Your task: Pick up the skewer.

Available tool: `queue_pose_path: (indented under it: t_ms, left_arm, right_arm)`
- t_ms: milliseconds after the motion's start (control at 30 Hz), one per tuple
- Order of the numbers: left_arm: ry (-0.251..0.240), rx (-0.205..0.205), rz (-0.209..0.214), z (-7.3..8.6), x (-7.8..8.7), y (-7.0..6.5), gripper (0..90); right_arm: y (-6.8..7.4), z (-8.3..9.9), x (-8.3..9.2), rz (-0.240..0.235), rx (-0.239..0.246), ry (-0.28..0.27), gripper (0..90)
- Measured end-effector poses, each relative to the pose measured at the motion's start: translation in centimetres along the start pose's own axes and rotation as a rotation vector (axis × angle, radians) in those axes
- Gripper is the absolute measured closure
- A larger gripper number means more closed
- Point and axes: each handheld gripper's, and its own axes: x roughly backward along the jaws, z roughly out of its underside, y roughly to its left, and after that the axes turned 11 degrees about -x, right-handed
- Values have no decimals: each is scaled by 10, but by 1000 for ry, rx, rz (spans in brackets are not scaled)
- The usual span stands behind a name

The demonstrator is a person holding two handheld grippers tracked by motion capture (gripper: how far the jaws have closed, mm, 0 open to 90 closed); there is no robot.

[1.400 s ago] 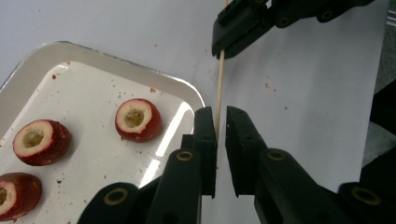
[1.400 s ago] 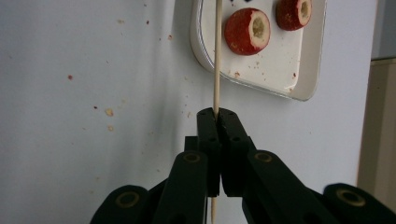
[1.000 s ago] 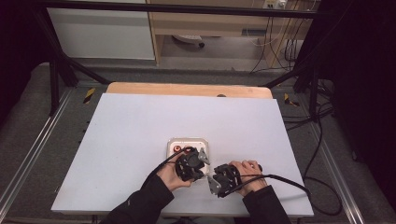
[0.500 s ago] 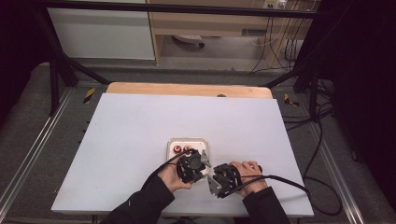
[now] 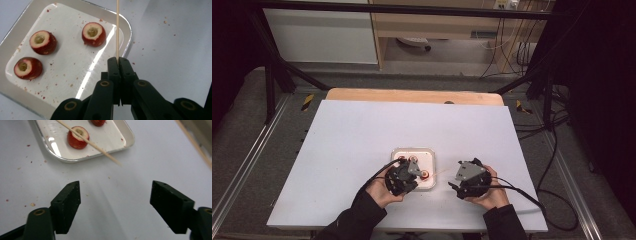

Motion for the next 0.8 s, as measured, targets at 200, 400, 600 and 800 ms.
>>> queue_pose_path:
  t_ms: [200, 400, 600, 800]
  left_arm:
    - [-68, 55, -40, 20, 10, 1, 887]
    - [-136, 119, -76, 41, 18, -1, 885]
    - [-200, 174, -117, 62, 24, -1, 885]
    - [-245, 214, -135, 80, 28, -1, 885]
  right_arm:
    - [-9, 14, -2, -49, -175, 1, 160]
    - [-10, 15, -5, -77, -271, 13, 86]
    - [-13, 8, -6, -137, -399, -7, 47]
    - [-13, -4, -8, -154, -418, 29, 34]
